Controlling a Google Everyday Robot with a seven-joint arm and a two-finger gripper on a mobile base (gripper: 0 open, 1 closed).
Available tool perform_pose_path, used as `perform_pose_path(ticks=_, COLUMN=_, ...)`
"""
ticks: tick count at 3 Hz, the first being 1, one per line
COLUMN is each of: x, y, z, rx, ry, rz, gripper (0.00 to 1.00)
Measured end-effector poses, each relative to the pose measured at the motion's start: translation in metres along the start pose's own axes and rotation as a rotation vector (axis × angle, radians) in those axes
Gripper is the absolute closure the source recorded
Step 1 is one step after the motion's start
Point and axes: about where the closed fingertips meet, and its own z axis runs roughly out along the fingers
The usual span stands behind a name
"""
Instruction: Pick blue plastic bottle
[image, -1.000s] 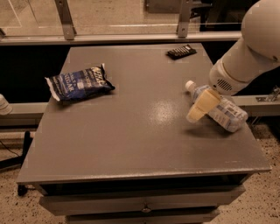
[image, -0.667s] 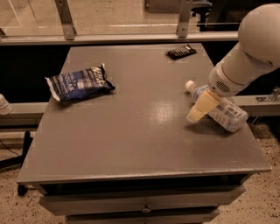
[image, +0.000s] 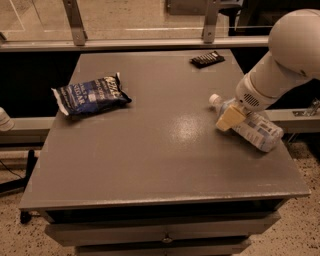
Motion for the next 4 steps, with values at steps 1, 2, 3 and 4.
perform_pose_path(ticks=1, x=-0.014, y=0.009, z=-0.006, rx=-0.05, ry=-0.056, rz=0.0, gripper=0.62)
perform_pose_path(ticks=2, x=-0.037, y=0.016, z=-0.02, rx=-0.141, ry=-0.202, rz=0.017, gripper=0.87)
perform_pose_path(ticks=3, x=-0.069, y=0.021, z=-0.045, rx=-0.224, ry=-0.392, rz=0.053, gripper=1.0)
perform_pose_path(ticks=4, x=-0.114, y=0.031, z=-0.104, rx=-0.282, ry=-0.594, rz=0.077, gripper=1.0)
